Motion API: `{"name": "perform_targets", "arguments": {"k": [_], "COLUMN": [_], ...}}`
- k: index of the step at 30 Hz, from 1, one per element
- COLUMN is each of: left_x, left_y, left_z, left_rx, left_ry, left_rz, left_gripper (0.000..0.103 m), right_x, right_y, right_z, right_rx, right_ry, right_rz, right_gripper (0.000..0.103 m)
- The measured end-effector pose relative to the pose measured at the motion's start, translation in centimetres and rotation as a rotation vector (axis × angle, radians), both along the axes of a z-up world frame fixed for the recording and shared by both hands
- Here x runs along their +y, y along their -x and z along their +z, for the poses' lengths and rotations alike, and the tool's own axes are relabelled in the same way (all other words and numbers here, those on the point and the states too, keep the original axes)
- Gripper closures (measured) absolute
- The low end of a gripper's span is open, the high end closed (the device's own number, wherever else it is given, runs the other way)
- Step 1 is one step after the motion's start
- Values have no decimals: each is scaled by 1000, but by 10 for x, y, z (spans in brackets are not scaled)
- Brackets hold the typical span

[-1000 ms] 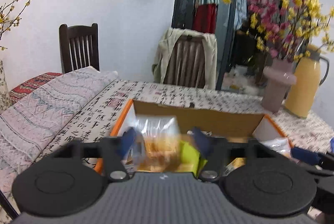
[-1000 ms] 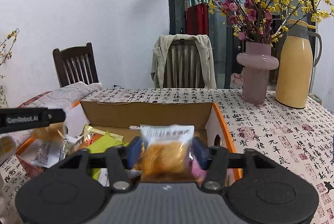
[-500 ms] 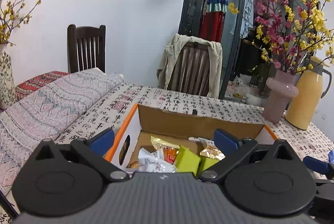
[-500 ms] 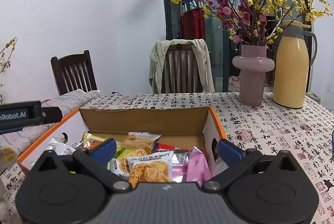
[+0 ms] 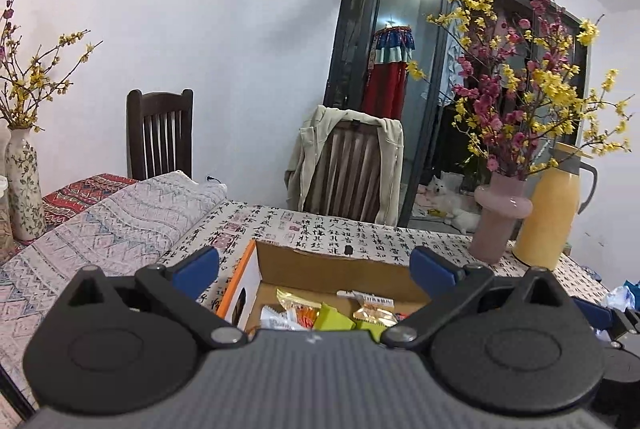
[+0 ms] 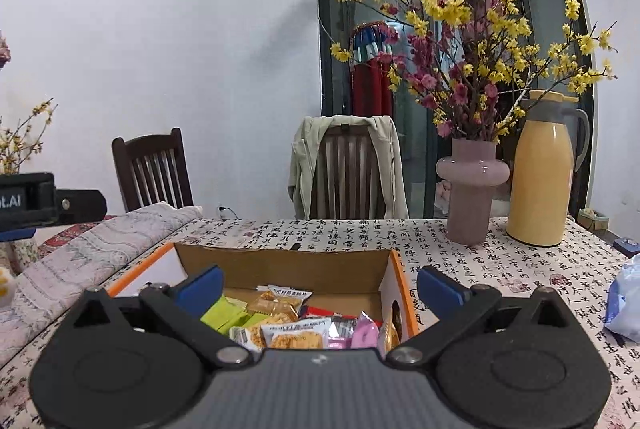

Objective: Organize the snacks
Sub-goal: 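Withdraw both open tools from the box toward the last packets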

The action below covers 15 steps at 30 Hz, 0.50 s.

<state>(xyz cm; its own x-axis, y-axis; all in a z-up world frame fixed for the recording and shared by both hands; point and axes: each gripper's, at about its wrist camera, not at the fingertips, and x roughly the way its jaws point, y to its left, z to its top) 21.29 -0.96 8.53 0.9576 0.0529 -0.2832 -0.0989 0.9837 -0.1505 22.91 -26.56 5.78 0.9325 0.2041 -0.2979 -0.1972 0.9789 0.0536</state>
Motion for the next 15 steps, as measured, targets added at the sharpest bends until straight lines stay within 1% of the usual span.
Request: {"name": "perform_targets", "arguments": {"k": [7, 11, 15], "left_x": [9, 16, 21], "left_y": [29, 41, 48], "left_z": [-11, -25, -46], "left_rx": [11, 44, 92], "left_ry": [-25, -42, -62], "left_rz": [-9, -4, 7], "left_gripper": [0, 0, 0], "right_x": [-14, -24, -32], "right_y": [37, 53, 60], "right_z": [-6, -20, -40], "right_rx": [4, 31, 79], "right_ry": [-2, -5, 3], "right_rz": [17, 17, 13], "right_gripper": [0, 0, 0]}}
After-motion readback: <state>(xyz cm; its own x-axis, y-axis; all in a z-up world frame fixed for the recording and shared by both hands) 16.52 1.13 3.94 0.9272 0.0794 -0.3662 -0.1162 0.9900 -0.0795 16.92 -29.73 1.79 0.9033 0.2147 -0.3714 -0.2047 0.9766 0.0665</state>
